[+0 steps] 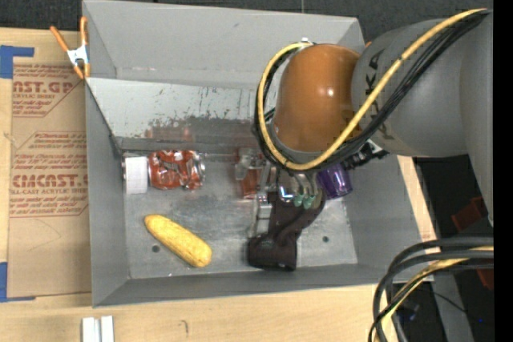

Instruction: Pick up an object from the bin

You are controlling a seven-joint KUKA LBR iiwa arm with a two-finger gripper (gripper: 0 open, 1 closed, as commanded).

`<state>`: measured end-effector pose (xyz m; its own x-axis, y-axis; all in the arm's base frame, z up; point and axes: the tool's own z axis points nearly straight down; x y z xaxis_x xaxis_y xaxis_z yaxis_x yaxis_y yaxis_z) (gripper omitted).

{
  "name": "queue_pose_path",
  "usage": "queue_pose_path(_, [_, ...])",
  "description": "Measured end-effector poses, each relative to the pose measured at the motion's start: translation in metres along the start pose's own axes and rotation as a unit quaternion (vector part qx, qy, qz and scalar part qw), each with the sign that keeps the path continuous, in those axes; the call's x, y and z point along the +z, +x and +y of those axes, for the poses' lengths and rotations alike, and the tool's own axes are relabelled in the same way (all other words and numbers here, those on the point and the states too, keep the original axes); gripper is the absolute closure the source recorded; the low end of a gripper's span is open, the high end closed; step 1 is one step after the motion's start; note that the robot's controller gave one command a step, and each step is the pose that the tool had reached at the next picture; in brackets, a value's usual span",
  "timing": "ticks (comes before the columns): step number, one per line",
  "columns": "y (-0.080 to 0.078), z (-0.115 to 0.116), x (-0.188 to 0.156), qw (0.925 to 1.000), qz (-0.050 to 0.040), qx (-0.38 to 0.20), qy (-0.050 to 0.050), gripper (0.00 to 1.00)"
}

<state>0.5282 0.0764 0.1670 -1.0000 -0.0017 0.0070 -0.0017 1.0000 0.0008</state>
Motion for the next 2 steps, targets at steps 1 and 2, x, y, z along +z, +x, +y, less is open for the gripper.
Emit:
queue_pose_path(1, [-0.002,0.0,-0.004,1.0,-0.0038,0.0,0.0,0.0])
queue_pose_path(2, [-0.002,-0.007,0.011,0.9995,-0.0077,-0.032,0.0,0.0])
